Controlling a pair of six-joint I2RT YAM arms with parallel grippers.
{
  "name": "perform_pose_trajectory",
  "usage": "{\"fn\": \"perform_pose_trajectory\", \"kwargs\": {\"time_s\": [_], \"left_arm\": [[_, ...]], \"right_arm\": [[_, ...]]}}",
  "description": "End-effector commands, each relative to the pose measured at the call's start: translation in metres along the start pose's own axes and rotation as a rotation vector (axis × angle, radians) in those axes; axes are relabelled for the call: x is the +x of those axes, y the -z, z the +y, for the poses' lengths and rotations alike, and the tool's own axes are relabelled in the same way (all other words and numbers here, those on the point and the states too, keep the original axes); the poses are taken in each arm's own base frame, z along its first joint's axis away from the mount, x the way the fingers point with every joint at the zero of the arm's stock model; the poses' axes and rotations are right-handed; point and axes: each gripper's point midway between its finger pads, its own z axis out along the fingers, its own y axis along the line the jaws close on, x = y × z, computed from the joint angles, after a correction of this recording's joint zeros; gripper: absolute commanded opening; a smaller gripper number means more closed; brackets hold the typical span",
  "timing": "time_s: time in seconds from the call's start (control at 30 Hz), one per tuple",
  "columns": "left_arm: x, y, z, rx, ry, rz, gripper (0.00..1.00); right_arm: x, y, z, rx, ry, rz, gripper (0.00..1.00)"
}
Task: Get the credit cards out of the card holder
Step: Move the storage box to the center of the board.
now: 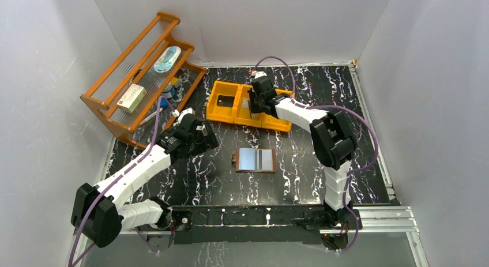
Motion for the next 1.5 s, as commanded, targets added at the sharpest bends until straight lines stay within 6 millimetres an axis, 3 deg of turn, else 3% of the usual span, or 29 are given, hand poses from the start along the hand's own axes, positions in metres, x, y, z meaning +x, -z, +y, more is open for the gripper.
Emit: {"fn": "perform_pose_trajectory", "kwargs": {"time_s": [0.0,0.2,0.67,0.77,0.97,1.07,1.2,1.3,1.47], "left_arm": [[-0.003,0.002,0.004,-0.015,0.011,-0.013,0.91],[-0.003,0.002,0.002,-0.011,0.01,-0.012,0.91],[0.002,-0.002,-0.002,0.01,0.013,0.014,0.9],[0.004,-0.004,-0.003,0.012,0.011,0.023,0.9],[0.006,-0.007,-0.005,0.021,0.005,0.036,0.9],[0.007,-0.007,-0.005,0.022,0.006,0.038,0.89],[0.005,-0.007,-0.007,0.029,0.004,0.031,0.89],[0.002,-0.005,-0.007,0.031,-0.009,0.022,0.89],[0.001,-0.003,-0.003,0.015,-0.01,0.009,0.89]], "right_arm": [[-0.017,0.009,0.011,-0.025,0.066,-0.027,0.0],[0.007,0.024,0.002,-0.03,0.126,0.028,0.0],[0.031,0.059,-0.03,0.02,0.285,0.035,0.0],[0.023,0.07,-0.038,0.03,0.314,0.014,0.0],[0.011,0.076,-0.049,0.055,0.362,-0.024,0.0],[0.005,0.076,-0.042,0.015,0.402,-0.04,0.0],[-0.018,0.073,-0.013,-0.123,0.463,-0.123,0.0],[-0.038,0.06,-0.004,-0.164,0.745,-0.23,0.0],[-0.038,0.022,-0.026,-0.057,1.134,-0.24,0.0]]}}
